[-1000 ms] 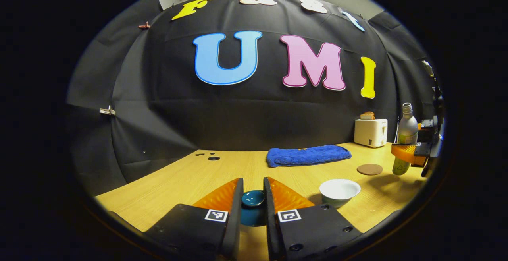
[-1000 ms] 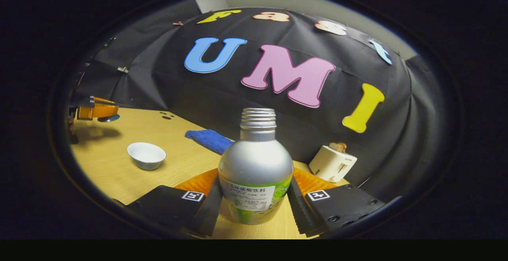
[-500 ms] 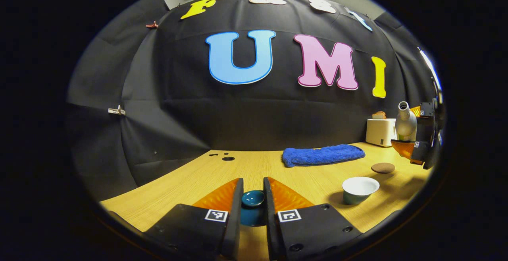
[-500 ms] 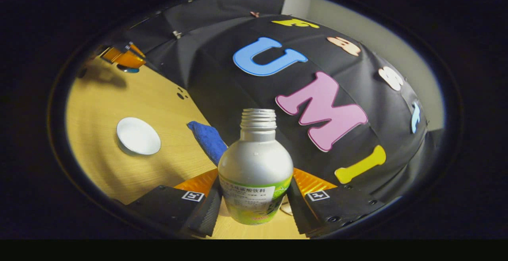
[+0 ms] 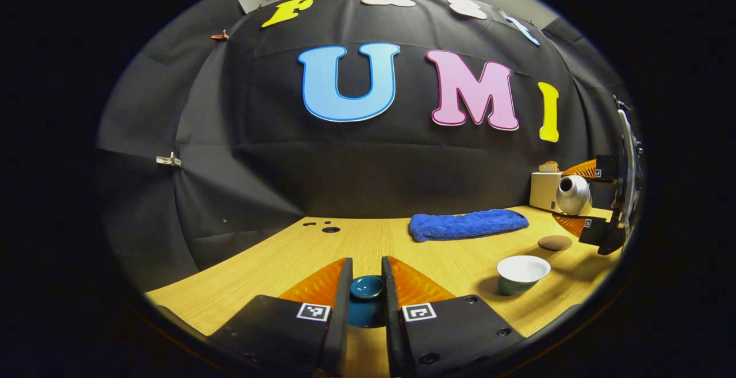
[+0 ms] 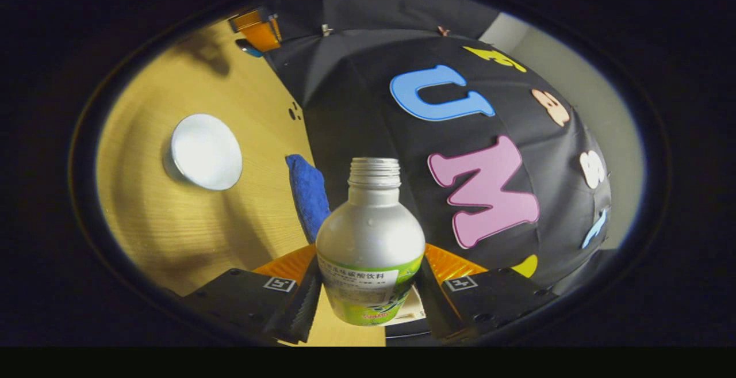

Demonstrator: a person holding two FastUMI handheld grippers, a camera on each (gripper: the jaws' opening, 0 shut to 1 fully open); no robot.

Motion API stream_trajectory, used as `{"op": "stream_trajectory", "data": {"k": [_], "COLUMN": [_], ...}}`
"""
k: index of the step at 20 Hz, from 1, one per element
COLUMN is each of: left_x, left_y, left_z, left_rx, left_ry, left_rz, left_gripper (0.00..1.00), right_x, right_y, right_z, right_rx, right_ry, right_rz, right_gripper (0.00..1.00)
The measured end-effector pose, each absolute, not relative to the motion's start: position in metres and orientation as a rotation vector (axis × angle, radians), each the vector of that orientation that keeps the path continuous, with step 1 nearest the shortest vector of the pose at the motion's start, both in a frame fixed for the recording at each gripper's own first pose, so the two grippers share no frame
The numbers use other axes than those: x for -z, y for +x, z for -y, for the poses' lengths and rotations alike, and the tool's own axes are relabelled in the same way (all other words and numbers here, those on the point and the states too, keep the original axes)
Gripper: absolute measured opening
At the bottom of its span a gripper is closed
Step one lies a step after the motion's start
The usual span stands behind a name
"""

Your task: Open the teacup lid with one hand, grasp the water bottle and pour water into the teacup with the other hand; after pouring, place the water bottle on the coaster and then close the teacup lid.

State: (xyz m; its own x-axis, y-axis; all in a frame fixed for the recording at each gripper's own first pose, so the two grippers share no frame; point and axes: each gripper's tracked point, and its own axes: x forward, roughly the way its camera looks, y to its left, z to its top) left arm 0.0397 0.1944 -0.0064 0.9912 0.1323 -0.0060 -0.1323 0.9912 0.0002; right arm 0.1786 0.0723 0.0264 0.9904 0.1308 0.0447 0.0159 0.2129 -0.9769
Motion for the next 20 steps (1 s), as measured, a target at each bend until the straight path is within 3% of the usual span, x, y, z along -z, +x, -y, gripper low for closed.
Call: {"op": "stream_trajectory", "data": {"k": [20], "left_x": [0.006], "left_y": [0.039], "left_z": [-0.194], "left_rx": [-0.127], "left_ry": [0.001], "left_rz": [-0.007], "left_gripper": [0.31], "right_x": [0.004], "right_y": [0.198], "right_z": [-0.107], "right_rx": [-0.228], "right_ry": [-1.778], "right_rz": [0.249], "right_gripper": [0.78]}}
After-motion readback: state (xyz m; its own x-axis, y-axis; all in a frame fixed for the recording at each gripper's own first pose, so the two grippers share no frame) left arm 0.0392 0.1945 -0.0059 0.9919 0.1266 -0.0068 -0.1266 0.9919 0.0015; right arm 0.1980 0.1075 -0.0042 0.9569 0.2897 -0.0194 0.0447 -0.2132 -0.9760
